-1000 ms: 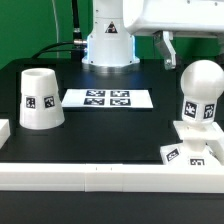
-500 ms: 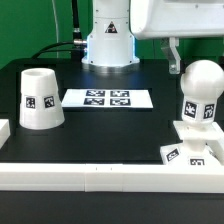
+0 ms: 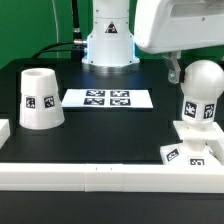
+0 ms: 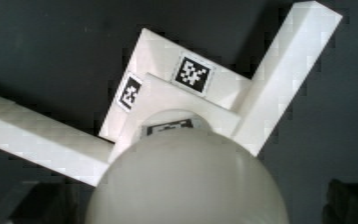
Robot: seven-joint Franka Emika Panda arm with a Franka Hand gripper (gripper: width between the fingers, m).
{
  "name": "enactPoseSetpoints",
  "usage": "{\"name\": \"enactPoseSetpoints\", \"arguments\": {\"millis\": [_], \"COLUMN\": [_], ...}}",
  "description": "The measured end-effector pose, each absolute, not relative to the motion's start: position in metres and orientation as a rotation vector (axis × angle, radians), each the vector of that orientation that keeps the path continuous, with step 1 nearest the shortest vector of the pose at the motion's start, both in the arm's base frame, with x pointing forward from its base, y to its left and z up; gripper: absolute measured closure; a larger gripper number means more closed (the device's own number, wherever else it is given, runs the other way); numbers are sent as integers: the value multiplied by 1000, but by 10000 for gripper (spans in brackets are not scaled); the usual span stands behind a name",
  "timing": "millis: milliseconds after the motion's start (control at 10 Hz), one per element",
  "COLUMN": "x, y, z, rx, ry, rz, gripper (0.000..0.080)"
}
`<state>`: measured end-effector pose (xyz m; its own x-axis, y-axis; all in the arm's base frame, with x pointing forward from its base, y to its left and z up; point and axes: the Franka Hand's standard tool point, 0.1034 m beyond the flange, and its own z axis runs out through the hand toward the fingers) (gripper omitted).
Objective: Assemble lamp
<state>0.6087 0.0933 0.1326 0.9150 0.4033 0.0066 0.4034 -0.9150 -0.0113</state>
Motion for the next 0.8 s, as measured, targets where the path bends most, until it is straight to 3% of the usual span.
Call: {"name": "enactPoseSetpoints", "arguments": {"millis": [600, 800], "x": [623, 623], "y": [85, 85], "z": [131, 131], "rx": [-3057, -3056], "ry": [-677, -679], "rz": [-29, -28], "gripper": [101, 148]}}
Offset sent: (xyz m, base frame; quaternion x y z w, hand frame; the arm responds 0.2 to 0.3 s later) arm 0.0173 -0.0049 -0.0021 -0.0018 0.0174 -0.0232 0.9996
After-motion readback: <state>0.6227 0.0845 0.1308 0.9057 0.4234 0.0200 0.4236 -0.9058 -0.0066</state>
